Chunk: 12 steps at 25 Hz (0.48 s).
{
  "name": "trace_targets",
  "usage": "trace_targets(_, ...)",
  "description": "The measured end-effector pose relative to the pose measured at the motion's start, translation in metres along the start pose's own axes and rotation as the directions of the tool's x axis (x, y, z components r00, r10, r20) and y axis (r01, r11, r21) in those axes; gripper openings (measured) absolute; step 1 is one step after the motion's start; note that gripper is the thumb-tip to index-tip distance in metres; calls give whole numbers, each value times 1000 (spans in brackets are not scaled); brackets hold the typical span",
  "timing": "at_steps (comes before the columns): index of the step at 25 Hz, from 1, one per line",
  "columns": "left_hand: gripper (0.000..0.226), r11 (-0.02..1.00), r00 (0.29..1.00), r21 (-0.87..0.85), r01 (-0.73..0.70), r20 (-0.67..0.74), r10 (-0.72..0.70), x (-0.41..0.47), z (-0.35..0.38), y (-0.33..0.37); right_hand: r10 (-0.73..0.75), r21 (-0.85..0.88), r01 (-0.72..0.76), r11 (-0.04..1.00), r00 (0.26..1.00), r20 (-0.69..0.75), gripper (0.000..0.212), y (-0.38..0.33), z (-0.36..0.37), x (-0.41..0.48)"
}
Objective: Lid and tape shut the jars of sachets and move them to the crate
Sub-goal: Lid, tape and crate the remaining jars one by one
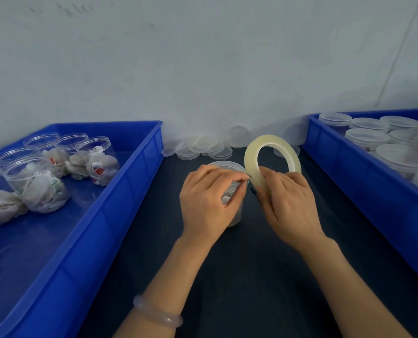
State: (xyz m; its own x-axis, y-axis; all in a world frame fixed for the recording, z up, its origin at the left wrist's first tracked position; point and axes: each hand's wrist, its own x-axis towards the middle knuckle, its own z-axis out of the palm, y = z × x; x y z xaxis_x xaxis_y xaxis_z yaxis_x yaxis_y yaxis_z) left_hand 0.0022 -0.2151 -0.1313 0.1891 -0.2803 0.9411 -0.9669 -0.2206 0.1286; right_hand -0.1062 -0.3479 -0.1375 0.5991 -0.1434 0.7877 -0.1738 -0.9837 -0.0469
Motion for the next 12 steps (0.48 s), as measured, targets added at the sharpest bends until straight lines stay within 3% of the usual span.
trace_targets(5,10,956,983,232,-180,24,180,7,-12,-8,46,-222,-59,973,997,-63,32,8,-1,1)
trace_targets(12,14,953,978,221,-207,69,197,14,-19,3,165,-283,-193,940,979,-121,54,24,1,0)
